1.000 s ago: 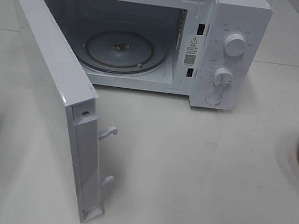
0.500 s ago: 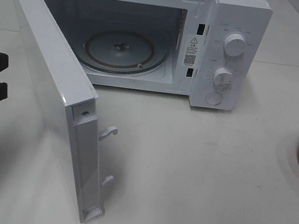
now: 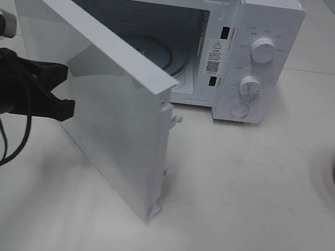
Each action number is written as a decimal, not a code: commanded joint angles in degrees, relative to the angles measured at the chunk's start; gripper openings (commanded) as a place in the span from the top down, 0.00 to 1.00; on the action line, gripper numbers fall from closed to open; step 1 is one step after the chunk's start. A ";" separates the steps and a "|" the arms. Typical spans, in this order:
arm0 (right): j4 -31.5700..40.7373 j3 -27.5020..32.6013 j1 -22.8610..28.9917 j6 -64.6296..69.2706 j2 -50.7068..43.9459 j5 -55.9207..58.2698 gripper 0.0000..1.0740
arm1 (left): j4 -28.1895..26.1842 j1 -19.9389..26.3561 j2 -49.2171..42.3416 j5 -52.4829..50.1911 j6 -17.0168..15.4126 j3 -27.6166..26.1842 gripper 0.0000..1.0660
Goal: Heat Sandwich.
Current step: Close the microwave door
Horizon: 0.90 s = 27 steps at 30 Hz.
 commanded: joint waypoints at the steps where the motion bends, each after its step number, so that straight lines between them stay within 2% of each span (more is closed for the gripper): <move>1: 0.06 0.06 -0.29 0.17 -1.55 0.23 0.29 | -7.10 -4.53 3.27 -0.57 3.84 -4.07 1.00; 6: 0.06 0.06 -0.29 0.17 -1.55 0.23 0.29 | -9.80 -7.10 5.73 -0.52 5.39 -7.28 1.00; 9: 0.06 0.06 -0.29 0.17 -1.55 0.23 0.29 | -12.78 -9.45 9.00 -0.52 6.07 -11.34 1.00; 10: 0.06 0.06 -0.29 0.17 -1.55 0.23 0.29 | -14.44 -10.54 10.54 -0.52 7.16 -13.64 1.00; 13: 0.06 0.06 -0.29 0.17 -1.55 0.23 0.29 | -16.16 -11.46 12.15 -0.46 8.77 -15.76 1.00; 14: 0.06 0.06 -0.29 0.17 -1.55 0.23 0.29 | -17.53 -12.32 13.69 -0.40 10.54 -18.16 1.00; 16: 0.06 0.06 -0.29 0.17 -1.55 0.23 0.29 | -17.99 -12.66 14.32 -0.23 11.23 -19.14 1.00; 18: 0.06 0.06 -0.29 0.17 -1.55 0.23 0.29 | -20.34 -13.41 16.62 0.00 12.78 -22.57 1.00; 27: 0.06 0.06 -0.29 0.17 -1.55 0.23 0.29 | -21.83 -13.92 22.46 2.92 13.41 -31.63 1.00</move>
